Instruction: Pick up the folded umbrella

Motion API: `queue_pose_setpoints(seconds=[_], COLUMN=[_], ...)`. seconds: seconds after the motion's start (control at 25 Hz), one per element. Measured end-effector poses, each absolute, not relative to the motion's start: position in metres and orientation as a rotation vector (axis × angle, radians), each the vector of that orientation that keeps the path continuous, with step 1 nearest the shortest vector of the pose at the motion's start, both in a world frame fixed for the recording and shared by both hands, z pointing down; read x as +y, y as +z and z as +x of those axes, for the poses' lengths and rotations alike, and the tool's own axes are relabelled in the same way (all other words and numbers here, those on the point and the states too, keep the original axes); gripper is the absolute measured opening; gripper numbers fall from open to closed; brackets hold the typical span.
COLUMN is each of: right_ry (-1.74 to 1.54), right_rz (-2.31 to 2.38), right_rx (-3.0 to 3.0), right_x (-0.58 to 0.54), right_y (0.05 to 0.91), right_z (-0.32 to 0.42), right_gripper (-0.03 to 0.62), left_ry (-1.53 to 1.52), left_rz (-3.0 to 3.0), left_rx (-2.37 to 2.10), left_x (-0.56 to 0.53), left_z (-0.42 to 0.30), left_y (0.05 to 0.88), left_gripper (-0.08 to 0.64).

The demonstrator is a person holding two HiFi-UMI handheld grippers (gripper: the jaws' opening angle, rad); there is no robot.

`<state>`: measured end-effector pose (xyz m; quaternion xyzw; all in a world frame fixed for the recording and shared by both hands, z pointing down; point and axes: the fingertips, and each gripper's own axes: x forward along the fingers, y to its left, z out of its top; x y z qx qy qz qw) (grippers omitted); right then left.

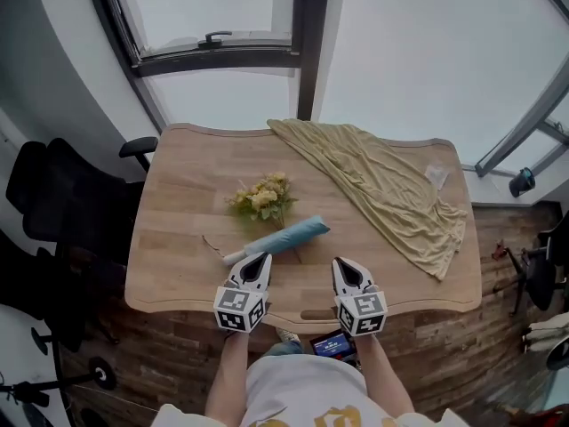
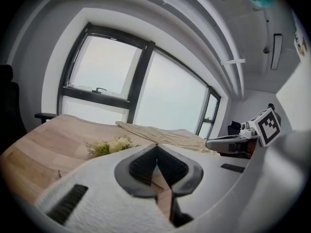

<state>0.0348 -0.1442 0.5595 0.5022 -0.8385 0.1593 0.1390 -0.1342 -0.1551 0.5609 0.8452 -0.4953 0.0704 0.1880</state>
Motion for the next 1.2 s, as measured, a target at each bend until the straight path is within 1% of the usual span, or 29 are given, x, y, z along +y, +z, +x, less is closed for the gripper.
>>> queue_pose_setpoints(seconds=[0.24,0.44,0.92,1.2], right_ry=[0.471,0.488,0.519,0.564], right_rz=[1.478,1.495,1.437,1.394], right_rx=[-2.4,-2.404,-2.429,-2.418], right_x=[-0.15,-0.155,-0.18,-0.191], right_y=[0.56,0.56,0.582,0.599], right_z=[0.035,0.036,0.027,0.022], right_gripper=[0.011,0.011,0.011,0.011], left_ry=[0.218,0.297,0.329,0.465], left_rz=[2.385,2.406,2.403,2.382], left_rx=[-1.359,-1.438,-1.407,-1.336], left_x=[-0.173,-0.183,-0.196,-0.203], left_z=[-0.131,-0.139,-0.135,-0.135], left_y=[0.567,0.568,0.585,0.608], left_gripper=[0.02,0.02,0.02,0.021])
